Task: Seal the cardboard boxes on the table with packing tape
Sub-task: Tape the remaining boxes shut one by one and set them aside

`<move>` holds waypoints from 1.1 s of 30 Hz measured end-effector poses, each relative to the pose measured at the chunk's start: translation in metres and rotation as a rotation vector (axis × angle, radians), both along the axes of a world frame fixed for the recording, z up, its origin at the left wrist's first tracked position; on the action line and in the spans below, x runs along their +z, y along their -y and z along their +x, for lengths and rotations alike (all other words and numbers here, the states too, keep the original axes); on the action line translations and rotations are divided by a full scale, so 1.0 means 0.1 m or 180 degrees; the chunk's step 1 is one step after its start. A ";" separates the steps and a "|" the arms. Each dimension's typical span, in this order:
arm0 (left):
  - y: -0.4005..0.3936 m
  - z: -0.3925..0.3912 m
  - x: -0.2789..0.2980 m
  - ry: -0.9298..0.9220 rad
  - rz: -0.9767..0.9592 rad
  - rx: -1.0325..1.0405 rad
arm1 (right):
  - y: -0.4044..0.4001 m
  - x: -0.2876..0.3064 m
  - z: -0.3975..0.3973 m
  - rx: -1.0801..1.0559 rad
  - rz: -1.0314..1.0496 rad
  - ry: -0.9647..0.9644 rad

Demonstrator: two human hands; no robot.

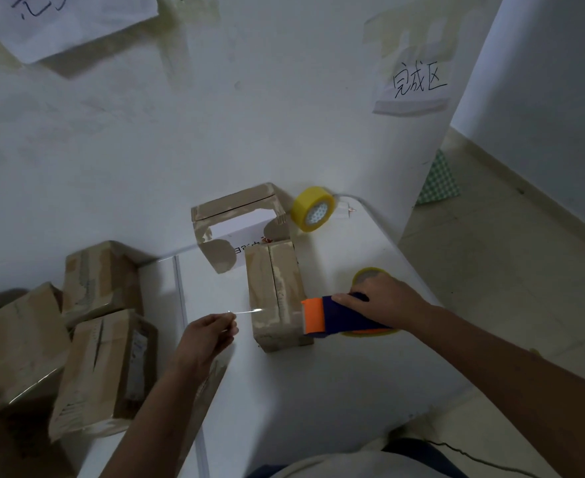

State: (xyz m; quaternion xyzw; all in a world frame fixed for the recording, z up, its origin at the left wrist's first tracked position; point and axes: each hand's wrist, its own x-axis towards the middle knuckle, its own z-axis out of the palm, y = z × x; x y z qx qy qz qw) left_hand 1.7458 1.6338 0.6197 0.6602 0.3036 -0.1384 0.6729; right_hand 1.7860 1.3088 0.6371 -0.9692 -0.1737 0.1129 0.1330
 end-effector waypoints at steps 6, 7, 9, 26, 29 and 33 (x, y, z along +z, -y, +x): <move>0.12 -0.11 -0.20 -0.0162 -0.0014 0.0128 | 0.03 -0.06 0.05 -0.0053 -0.0170 0.0030; 0.14 -0.12 -0.22 -0.0186 -0.0012 0.0186 | 0.01 -0.06 0.05 -0.0047 -0.0208 0.0036; 0.17 -0.14 -0.25 -0.0202 -0.0010 0.0295 | -0.01 -0.06 0.07 -0.0040 -0.0291 0.0021; 0.36 -0.14 -0.47 -0.0119 0.0259 0.0336 | -0.05 -0.15 0.19 -0.0097 -0.0673 -0.0070; 0.36 -0.14 -0.51 -0.0086 0.0436 0.0224 | -0.11 -0.21 0.15 -0.0190 -0.0702 -0.0282; 0.22 -0.05 -0.56 -0.0108 0.0554 0.0070 | -0.21 -0.28 0.06 -0.0355 -0.0633 -0.0453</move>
